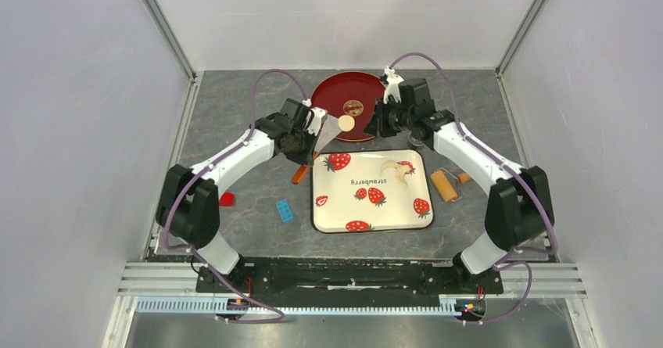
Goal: Roll out the dumpling wrappers from the dough
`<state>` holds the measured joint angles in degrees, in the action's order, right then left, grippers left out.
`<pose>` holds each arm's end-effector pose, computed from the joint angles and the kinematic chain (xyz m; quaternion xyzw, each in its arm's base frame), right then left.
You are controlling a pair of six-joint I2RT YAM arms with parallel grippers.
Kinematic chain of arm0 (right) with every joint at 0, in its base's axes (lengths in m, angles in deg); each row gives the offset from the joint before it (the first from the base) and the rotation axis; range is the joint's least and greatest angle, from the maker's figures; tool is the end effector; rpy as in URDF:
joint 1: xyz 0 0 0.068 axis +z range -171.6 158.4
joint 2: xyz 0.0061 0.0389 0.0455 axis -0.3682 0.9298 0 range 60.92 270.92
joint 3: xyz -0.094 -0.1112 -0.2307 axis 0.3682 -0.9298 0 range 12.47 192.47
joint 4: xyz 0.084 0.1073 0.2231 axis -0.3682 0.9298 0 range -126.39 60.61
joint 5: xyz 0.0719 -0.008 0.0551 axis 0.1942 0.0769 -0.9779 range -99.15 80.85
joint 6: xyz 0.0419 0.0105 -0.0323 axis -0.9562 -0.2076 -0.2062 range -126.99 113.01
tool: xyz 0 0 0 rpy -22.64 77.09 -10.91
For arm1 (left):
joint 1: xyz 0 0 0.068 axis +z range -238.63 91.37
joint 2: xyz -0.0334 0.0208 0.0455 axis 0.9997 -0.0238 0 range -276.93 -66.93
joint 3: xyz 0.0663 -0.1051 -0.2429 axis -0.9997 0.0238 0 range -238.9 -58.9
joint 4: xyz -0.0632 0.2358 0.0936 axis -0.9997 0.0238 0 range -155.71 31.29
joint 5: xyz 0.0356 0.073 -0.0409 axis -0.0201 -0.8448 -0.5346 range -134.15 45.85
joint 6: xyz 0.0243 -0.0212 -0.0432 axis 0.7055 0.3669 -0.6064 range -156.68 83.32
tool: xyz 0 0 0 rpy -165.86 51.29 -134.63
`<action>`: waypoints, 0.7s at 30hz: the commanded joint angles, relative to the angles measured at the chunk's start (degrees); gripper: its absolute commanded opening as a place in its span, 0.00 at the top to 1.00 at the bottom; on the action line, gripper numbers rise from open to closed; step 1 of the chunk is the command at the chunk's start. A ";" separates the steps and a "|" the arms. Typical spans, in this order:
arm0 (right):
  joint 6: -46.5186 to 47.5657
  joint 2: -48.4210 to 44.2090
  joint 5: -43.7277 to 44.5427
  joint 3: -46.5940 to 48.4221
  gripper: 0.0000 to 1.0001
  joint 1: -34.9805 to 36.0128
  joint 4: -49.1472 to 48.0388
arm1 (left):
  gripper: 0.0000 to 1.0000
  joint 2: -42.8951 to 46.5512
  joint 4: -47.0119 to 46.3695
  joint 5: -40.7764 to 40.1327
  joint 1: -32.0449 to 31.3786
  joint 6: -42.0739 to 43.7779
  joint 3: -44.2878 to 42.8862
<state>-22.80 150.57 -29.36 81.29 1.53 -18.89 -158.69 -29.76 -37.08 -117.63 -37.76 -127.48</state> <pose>0.3197 0.1500 0.2798 -0.1329 0.8794 0.2919 0.3518 0.2892 -0.1653 0.2423 0.2479 0.9298 -0.1263 0.2411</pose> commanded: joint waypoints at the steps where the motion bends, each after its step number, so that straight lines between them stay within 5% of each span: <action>1: -4.49 6.44 -3.12 8.28 0.98 0.93 -5.96 | 0.98 -3.00 -3.60 -3.00 0.26 -4.36 -5.44; 21: -6.16 34.79 3.96 35.26 1.00 3.05 -5.43 | 0.98 -20.78 3.18 -6.89 0.34 -4.62 -25.80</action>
<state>-29.05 182.19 -29.62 111.19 4.42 -23.53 -177.64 -27.38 -42.74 -117.58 -40.19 -147.87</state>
